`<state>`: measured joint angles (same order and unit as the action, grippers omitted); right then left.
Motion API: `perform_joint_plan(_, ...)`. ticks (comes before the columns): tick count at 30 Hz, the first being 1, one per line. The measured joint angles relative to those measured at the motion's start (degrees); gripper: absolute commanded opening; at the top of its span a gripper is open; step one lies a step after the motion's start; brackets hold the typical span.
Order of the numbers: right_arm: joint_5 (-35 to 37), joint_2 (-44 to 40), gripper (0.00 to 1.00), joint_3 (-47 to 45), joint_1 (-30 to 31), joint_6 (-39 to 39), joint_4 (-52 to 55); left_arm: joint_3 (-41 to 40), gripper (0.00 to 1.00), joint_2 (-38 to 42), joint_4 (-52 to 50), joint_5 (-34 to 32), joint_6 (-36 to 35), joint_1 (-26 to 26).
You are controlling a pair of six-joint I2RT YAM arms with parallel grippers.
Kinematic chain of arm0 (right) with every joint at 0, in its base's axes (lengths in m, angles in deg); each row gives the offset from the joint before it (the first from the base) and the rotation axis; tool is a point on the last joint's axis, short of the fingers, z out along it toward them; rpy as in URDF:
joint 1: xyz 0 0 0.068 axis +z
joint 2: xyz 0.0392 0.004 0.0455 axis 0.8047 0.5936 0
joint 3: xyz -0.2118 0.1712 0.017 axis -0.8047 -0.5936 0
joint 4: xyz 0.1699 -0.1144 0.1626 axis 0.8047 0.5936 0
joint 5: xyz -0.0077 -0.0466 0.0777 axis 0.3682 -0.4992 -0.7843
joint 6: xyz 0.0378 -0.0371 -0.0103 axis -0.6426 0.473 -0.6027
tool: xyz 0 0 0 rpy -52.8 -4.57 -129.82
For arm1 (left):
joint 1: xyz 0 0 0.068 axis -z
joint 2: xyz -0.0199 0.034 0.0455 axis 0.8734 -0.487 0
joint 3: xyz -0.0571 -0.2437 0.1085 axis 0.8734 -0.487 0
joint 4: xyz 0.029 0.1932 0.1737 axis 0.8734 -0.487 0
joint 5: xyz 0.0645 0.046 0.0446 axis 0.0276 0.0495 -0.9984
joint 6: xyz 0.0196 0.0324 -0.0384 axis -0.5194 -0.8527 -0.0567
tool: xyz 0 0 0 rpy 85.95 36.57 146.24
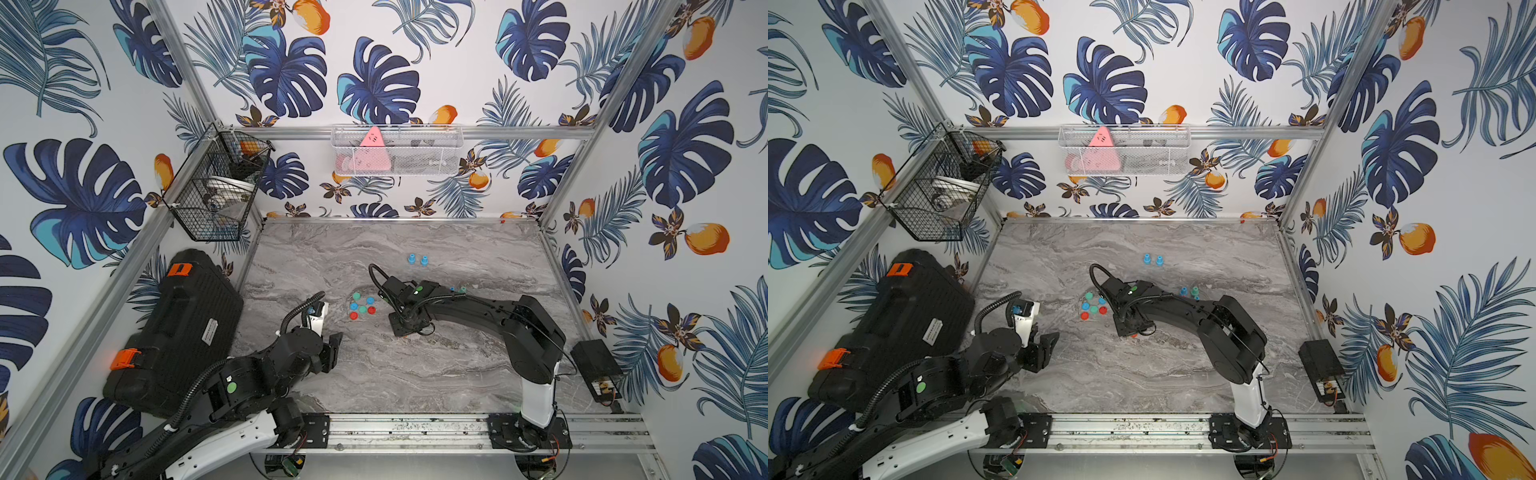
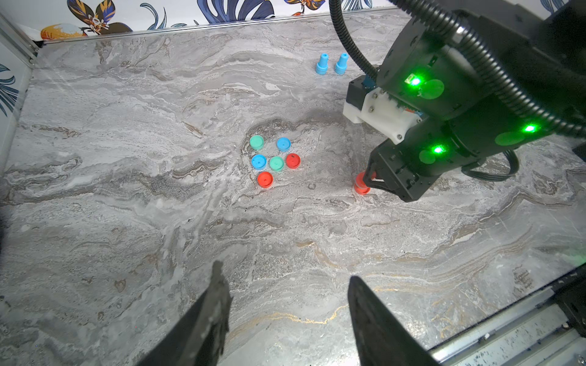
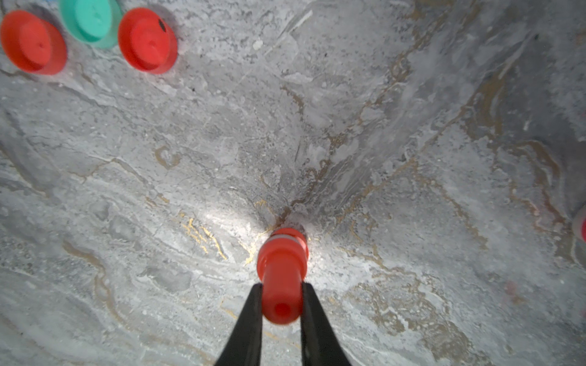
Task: Close the stamp cap
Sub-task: Close the cover of the stamp.
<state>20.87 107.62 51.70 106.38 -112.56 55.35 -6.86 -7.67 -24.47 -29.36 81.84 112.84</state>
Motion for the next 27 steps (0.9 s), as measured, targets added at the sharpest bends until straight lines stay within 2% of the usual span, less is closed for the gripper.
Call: perform_joint_plan(27, 0.4, -0.2, 0.20, -1.4, 0.1, -0.4, -0.1, 0.0, 0.64, -0.1, 0.0, 0.0, 0.0, 0.0)
